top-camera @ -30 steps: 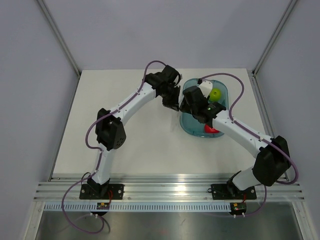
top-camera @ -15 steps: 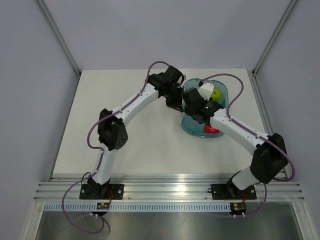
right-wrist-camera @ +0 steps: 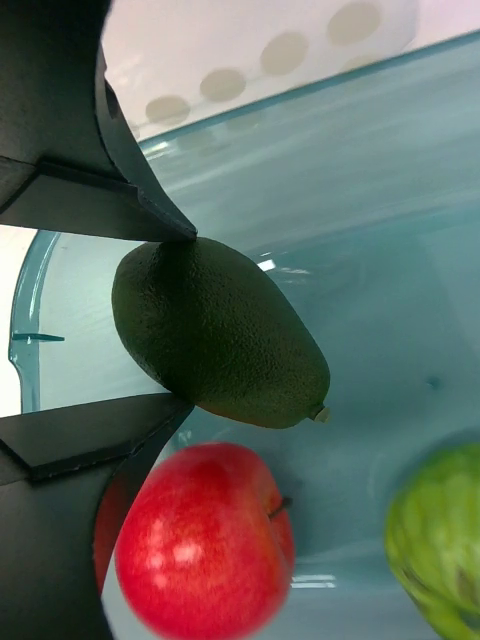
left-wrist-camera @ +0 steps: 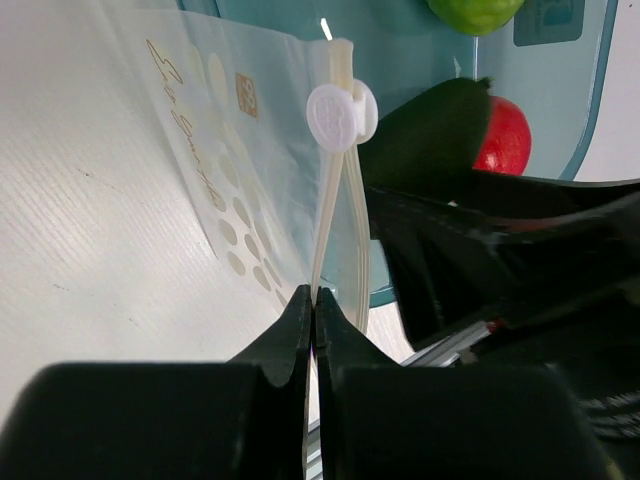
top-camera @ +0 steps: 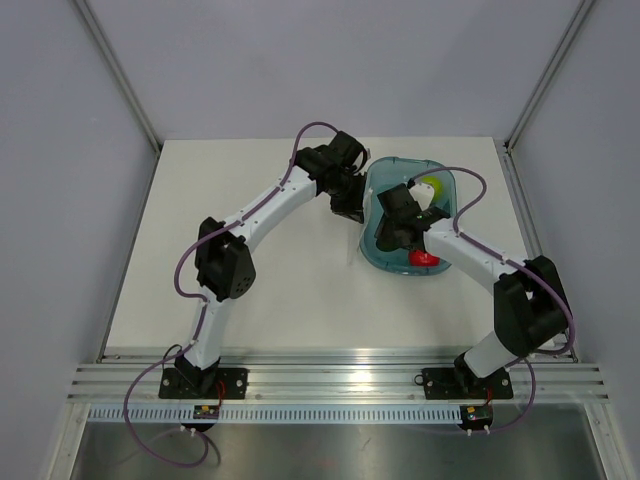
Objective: Place the food in the zip-top bag and seal the zipper
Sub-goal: Open the zipper of the food storage bag, then pick up the fake fruit from the bin.
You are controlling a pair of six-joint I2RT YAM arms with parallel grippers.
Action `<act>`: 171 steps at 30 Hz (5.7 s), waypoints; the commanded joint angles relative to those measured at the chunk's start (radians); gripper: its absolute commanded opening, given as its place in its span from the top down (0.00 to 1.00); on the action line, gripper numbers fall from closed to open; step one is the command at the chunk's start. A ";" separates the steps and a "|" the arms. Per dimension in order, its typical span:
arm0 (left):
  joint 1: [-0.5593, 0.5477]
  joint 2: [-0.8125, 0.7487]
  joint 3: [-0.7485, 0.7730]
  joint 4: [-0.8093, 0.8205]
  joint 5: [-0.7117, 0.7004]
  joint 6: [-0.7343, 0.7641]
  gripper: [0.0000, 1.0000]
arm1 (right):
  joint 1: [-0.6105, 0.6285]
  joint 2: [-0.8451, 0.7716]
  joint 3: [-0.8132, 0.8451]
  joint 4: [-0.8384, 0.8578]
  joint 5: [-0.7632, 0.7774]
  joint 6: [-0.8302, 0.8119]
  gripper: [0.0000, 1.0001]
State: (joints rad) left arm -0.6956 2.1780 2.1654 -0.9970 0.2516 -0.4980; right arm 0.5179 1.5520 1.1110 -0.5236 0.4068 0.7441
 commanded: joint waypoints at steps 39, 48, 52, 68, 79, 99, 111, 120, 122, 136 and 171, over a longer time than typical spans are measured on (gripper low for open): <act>0.011 -0.073 -0.075 0.049 -0.005 0.018 1.00 | 0.031 0.005 0.095 0.109 -0.208 0.034 1.00; 0.013 -0.093 -0.137 0.066 -0.003 0.029 0.75 | 0.031 0.005 0.099 0.114 -0.204 0.040 1.00; 0.013 -0.096 -0.145 0.072 -0.006 0.026 0.98 | 0.031 0.008 0.101 0.112 -0.203 0.043 1.00; 0.077 -0.259 -0.243 0.072 -0.055 0.038 1.00 | -0.006 0.054 0.131 0.094 -0.210 0.000 1.00; 0.082 -0.268 -0.263 0.087 -0.026 0.039 1.00 | -0.007 0.114 0.171 0.111 -0.243 0.023 1.00; 0.028 -0.230 -0.279 0.094 -0.193 0.027 1.00 | -0.006 0.023 0.155 0.102 -0.280 -0.003 0.34; 0.021 -0.175 -0.205 0.040 -0.202 0.039 1.00 | -0.009 -0.081 0.093 0.076 -0.312 -0.020 0.30; 0.002 -0.158 -0.185 0.017 -0.249 0.038 1.00 | -0.088 -0.092 0.004 0.030 -0.273 0.038 0.22; 0.001 -0.153 -0.179 0.012 -0.247 0.039 1.00 | -0.107 -0.050 0.006 0.016 -0.284 0.025 0.21; -0.004 -0.161 -0.204 0.034 -0.247 0.033 1.00 | -0.114 0.201 0.110 0.017 -0.415 -0.189 0.22; -0.019 -0.099 -0.110 -0.023 -0.275 0.050 1.00 | -0.205 0.238 0.156 0.074 -0.333 0.135 0.17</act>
State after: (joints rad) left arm -0.7097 2.0792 2.0205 -1.0309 -0.0189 -0.4633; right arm 0.3336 1.7744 1.2358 -0.5034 0.0837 0.8017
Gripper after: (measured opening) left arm 0.008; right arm 0.830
